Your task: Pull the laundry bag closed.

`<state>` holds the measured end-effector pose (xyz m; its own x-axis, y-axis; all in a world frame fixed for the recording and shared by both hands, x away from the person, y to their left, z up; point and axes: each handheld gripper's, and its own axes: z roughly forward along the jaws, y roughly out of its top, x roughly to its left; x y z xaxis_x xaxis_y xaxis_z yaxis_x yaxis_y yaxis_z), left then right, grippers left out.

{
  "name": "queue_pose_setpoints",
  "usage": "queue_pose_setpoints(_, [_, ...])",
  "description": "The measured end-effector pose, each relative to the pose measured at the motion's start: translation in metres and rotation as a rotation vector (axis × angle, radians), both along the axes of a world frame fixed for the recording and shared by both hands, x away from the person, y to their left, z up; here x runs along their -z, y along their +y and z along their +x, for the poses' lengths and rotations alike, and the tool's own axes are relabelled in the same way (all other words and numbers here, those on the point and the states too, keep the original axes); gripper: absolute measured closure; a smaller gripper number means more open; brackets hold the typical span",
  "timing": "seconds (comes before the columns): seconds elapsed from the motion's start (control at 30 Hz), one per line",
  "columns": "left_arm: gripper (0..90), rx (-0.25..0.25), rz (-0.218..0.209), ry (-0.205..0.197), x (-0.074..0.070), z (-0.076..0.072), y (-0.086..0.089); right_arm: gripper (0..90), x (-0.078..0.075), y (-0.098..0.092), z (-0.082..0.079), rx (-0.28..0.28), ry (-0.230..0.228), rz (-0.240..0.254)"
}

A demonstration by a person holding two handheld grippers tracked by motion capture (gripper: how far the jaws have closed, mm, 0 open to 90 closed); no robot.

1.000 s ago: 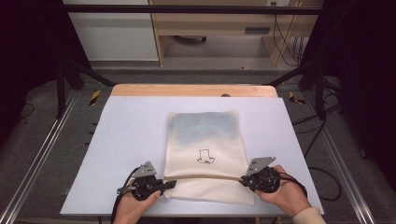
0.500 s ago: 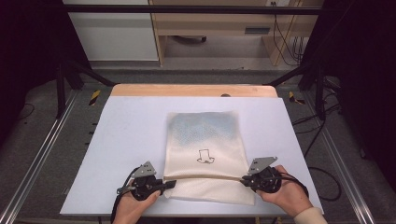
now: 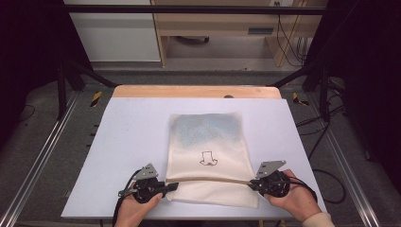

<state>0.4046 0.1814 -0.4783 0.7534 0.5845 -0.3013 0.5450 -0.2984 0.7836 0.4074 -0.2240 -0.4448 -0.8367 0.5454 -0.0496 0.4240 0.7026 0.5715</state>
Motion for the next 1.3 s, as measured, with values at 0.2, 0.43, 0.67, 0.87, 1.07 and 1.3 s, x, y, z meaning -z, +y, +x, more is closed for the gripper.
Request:
queue_pose_setpoints(0.2, [84.9, 0.0, -0.004, -0.002, -0.001, 0.0, 0.001, 82.1, 0.002, -0.006, -0.001, 0.015, 0.002, 0.003])
queue_pose_setpoints(0.43, [84.9, -0.004, -0.003, -0.006, -0.002, 0.0, 0.001, 82.2, 0.004, -0.009, -0.001, 0.019, 0.003, 0.006])
queue_pose_setpoints(0.67, [84.7, -0.001, 0.011, -0.002, -0.001, -0.001, 0.0, 82.1, 0.004, -0.01, -0.003, 0.027, 0.001, 0.015])
queue_pose_setpoints(0.87, [61.5, -0.074, 0.054, -0.027, -0.007, -0.005, 0.004, 63.0, 0.007, -0.009, -0.003, 0.047, 0.002, 0.049])
queue_pose_setpoints(1.07, [29.3, -0.184, 0.07, -0.083, -0.02, -0.008, 0.022, 36.4, -0.005, -0.001, -0.005, 0.095, -0.079, 0.124])
queue_pose_setpoints(1.3, [9.8, -0.302, 0.155, -0.232, -0.035, -0.002, 0.044, 16.7, -0.016, 0.004, 0.004, 0.227, -0.184, 0.199])
